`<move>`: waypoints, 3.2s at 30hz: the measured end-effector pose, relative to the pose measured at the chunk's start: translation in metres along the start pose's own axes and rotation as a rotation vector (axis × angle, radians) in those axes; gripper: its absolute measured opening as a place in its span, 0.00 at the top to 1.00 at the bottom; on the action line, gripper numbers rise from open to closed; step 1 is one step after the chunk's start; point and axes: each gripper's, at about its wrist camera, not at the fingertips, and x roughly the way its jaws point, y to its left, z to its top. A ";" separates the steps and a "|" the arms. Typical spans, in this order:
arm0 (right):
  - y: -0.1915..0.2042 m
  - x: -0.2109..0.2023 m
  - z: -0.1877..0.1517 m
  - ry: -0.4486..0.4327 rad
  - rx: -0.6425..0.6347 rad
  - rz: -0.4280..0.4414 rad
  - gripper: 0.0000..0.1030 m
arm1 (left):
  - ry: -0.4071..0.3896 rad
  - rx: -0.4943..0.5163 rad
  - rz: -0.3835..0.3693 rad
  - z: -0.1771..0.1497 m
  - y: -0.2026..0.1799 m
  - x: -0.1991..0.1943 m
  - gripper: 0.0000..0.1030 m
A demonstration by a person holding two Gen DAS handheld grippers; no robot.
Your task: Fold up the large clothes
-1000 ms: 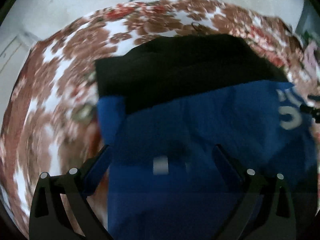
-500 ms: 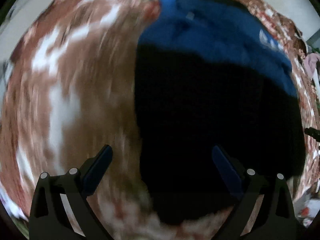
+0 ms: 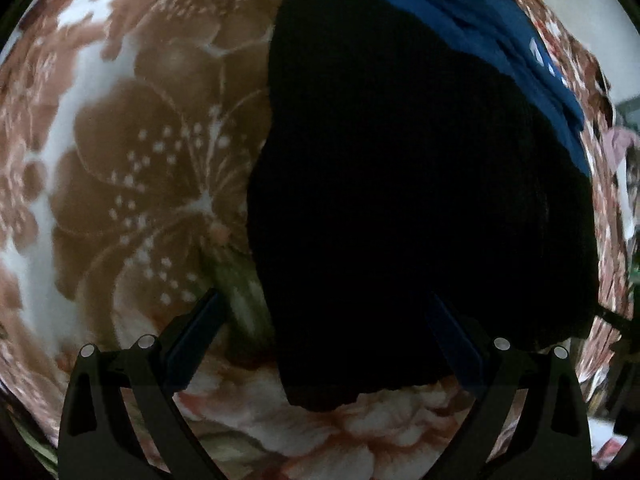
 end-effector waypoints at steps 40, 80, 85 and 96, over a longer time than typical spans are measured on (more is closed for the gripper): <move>0.027 0.015 -0.011 0.120 0.021 0.118 0.36 | 0.048 0.143 -0.055 0.008 -0.047 0.003 0.45; 0.064 -0.075 0.028 0.033 -0.143 0.205 0.83 | -0.039 0.287 -0.050 0.051 -0.099 -0.069 0.84; 0.077 -0.101 0.069 -0.066 -0.223 0.186 0.83 | -0.123 0.383 -0.025 0.086 -0.132 -0.093 0.84; 0.095 -0.134 0.193 -0.292 -0.279 0.159 0.84 | -0.349 0.445 -0.021 0.196 -0.184 -0.125 0.84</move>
